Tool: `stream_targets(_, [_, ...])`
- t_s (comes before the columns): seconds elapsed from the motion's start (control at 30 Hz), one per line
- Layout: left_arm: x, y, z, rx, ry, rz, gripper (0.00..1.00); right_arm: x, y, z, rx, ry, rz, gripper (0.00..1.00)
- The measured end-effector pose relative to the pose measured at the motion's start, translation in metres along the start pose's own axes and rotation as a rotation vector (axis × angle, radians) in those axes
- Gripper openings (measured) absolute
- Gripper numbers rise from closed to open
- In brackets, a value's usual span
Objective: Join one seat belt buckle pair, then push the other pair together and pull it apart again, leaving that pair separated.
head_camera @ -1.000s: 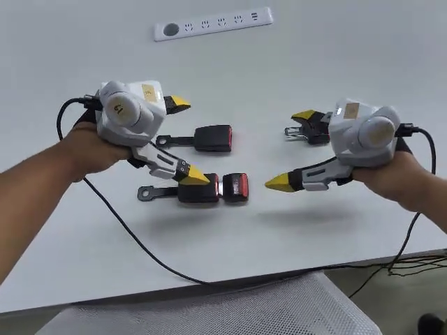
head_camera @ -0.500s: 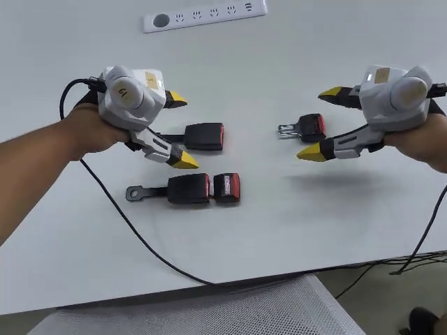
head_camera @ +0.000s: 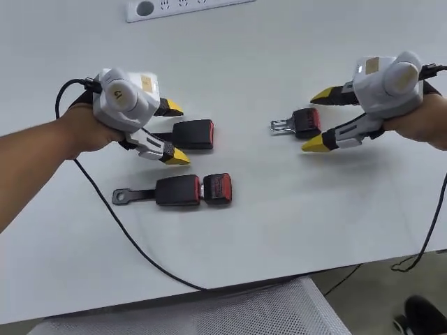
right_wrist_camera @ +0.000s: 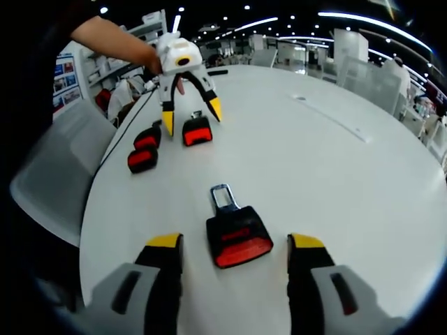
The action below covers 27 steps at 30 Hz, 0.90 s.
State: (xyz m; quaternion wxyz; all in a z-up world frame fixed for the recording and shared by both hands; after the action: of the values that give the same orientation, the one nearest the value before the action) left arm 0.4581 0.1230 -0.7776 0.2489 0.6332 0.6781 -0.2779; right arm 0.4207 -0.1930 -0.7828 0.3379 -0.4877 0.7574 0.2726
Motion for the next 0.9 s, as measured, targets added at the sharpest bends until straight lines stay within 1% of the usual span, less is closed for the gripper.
stream_targets(0.03, [0.0006, -0.0005, 0.0014, 0.01, 0.003, -0.001, 0.55, 0.001, -0.0005, 0.0002, -0.003, 0.005, -0.004, 0.59])
stream_targets(0.07, [0.0013, -0.0004, 0.0012, 0.005, 0.006, -0.002, 0.54, 0.0026, -0.0015, 0.0, -0.005, 0.013, -0.004, 0.58])
stream_targets(0.13, [-0.0002, 0.0026, 0.0018, 0.007, -0.012, 0.008, 0.52, 0.0032, -0.0028, -0.0001, -0.006, 0.004, -0.012, 0.55])
stream_targets(0.2, [-0.0006, 0.0032, 0.0023, 0.004, -0.013, 0.013, 0.51, 0.0034, -0.0047, 0.0004, -0.013, 0.002, -0.009, 0.52])
stream_targets(0.27, [-0.0007, 0.0032, 0.0024, 0.007, -0.014, 0.022, 0.49, 0.0036, -0.0037, 0.0007, -0.023, 0.001, -0.03, 0.49])
stream_targets(0.3, [-0.0006, 0.0029, 0.0023, 0.007, -0.012, 0.029, 0.46, 0.0039, -0.0031, 0.0007, -0.027, 0.002, -0.031, 0.48])
stream_targets(0.33, [-0.0003, 0.0021, 0.0019, 0.012, -0.01, 0.039, 0.39, 0.0041, -0.0026, 0.0007, -0.03, 0.003, -0.037, 0.47])
stream_targets(0.37, [0.0, 0.0005, 0.0018, 0.017, -0.011, 0.05, 0.36, 0.0044, -0.0018, 0.0007, -0.034, 0.005, -0.046, 0.45])
stream_targets(0.4, [0.0005, 0.0014, 0.0017, 0.008, -0.008, 0.064, 0.36, 0.0046, -0.0014, 0.0007, -0.037, 0.008, -0.049, 0.44])
stream_targets(0.43, [0.0002, 0.0015, 0.002, 0.009, -0.008, 0.058, 0.36, 0.0043, -0.0014, 0.0011, -0.037, 0.01, -0.063, 0.43])
stream_targets(0.5, [-0.0006, 0.0021, 0.0021, 0.011, -0.006, 0.068, 0.35, 0.0041, -0.0017, 0.001, -0.039, 0.016, -0.074, 0.42])
stream_targets(0.57, [-0.0007, 0.0024, 0.0022, 0.01, -0.006, 0.07, 0.35, 0.0039, -0.0037, 0.0006, -0.029, 0.024, -0.097, 0.36])
stream_targets(0.6, [-0.0008, 0.0028, 0.0024, 0.009, -0.005, 0.072, 0.35, 0.004, -0.0029, 0.0011, -0.037, 0.023, -0.094, 0.36])
stream_targets(0.7, [-0.0019, 0.0027, 0.0027, 0.006, 0.001, 0.072, 0.34, 0.0045, -0.0029, 0.0008, -0.04, 0.02, -0.103, 0.35])
stream_targets(0.9, [-0.0035, 0.0032, 0.0028, -0.002, 0.011, 0.059, 0.34, 0.0074, -0.0038, -0.0008, -0.048, -0.01, -0.098, 0.34])
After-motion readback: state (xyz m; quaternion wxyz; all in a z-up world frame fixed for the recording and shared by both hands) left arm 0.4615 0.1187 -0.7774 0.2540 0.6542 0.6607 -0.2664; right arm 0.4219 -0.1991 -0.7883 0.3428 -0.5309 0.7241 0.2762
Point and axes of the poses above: the centre of the closed fingertips' face, and the gripper's own axes: z roughly forward along the fingers, y roughly to its left, x roughly out of its underside, the point moved 9 cm from there along -z, roughly backward along the fingers, and after that the axes turned 7 degrees about -y, right-handed, at the moved point
